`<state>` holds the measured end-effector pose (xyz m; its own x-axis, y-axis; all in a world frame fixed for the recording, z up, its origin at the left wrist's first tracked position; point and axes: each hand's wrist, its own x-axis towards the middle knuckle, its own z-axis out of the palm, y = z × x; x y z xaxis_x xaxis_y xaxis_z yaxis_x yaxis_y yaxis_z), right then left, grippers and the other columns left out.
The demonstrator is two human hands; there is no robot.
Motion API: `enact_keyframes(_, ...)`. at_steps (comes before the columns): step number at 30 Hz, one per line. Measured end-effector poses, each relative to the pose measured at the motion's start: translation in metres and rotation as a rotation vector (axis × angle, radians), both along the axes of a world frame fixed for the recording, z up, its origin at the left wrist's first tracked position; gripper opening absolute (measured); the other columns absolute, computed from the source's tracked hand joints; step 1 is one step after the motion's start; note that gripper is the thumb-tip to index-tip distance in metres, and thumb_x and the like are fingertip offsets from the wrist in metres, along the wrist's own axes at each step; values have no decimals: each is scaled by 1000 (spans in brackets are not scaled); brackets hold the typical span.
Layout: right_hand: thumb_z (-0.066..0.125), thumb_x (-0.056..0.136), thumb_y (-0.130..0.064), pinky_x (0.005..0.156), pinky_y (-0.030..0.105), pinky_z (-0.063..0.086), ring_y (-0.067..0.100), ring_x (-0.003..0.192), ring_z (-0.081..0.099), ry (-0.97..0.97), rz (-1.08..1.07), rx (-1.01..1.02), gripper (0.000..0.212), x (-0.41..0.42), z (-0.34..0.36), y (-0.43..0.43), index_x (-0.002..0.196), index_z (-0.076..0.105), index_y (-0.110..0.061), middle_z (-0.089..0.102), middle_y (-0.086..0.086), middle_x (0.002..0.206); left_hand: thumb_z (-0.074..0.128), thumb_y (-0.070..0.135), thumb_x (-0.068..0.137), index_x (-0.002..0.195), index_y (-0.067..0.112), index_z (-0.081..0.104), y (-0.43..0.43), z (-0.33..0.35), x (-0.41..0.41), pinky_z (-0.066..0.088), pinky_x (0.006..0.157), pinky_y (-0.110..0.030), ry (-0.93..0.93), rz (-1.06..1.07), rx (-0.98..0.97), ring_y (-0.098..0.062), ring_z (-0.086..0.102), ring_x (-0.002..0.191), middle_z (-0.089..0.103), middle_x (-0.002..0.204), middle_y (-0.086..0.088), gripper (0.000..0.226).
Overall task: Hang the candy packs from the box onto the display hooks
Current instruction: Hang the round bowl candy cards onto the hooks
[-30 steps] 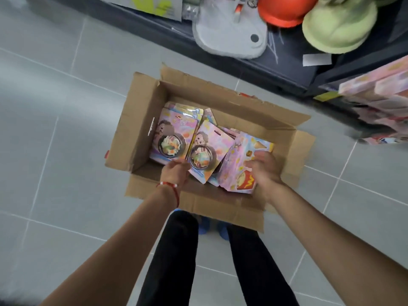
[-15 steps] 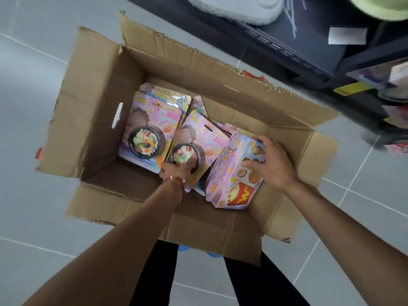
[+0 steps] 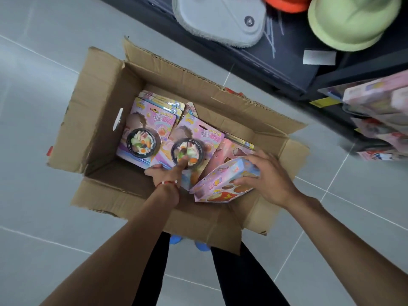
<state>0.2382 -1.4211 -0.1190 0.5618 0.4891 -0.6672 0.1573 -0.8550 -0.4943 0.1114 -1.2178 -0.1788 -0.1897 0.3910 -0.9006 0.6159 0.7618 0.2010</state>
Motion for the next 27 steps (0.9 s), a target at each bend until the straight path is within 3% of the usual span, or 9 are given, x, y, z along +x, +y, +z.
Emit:
enact_keyframes(4,86,71,-49,100,39,49,17,116,58,19,-159,4,64,-10,39,-7,127,66,-26,64,-10,122,87,4,75,123,16,25,5,33,3,38,91,-26,-40,31,195,-26,46,102,37,122,-10,79)
enact_keyframes(7,75,74,-58,89,39,53,11,104,66,52,-299,-17,54,-20,79,-12,121,62,-36,72,-13,114,89,2,65,137,18,24,13,75,2,49,96,-34,-94,-8,251,-28,55,101,47,123,-10,99)
enact_keyframes(9,79,81,-46,80,37,54,4,92,69,94,-420,8,31,-27,107,-17,105,63,-34,74,-17,102,94,20,48,122,29,36,22,106,1,54,97,-48,-152,-3,202,-29,63,103,55,115,-3,95)
enact_keyframes(12,79,86,-33,79,38,61,10,88,75,171,-667,108,27,-38,156,-17,108,65,-25,77,-10,100,95,29,42,95,25,57,35,151,-5,58,85,-62,-248,-132,185,-31,73,100,71,104,-10,66)
enact_keyframes(15,75,91,-27,69,26,62,12,90,76,160,-877,191,27,-50,208,-15,115,65,-20,78,-5,103,92,31,42,110,11,68,46,211,-5,61,83,-57,-331,-283,206,-30,75,99,76,106,-10,74)
enact_keyframes(17,73,93,-29,75,36,64,18,93,77,135,-998,232,27,-58,237,-18,117,64,-18,78,-2,103,93,25,48,115,11,67,51,250,-4,59,82,-61,-403,-278,200,-31,74,102,76,109,-10,74)
enact_keyframes(20,71,95,-28,83,47,63,22,92,77,102,-1155,316,23,-68,286,-26,115,65,-18,79,2,102,89,5,70,110,12,67,50,319,4,63,74,-34,-462,-315,239,-18,74,89,75,106,-7,46)
enact_keyframes(22,69,97,-27,77,42,63,19,88,78,85,-1226,384,20,-73,319,-33,114,65,-18,78,2,103,80,-7,78,107,11,65,46,356,8,59,64,-19,-514,-325,300,-5,71,75,72,99,-4,37)
enact_keyframes(27,66,98,-32,71,31,62,16,91,77,43,-1260,489,27,-75,388,-66,120,65,-17,78,-1,107,82,-5,74,121,1,66,22,436,11,62,74,-31,-634,-323,358,-16,74,89,76,108,-10,50)
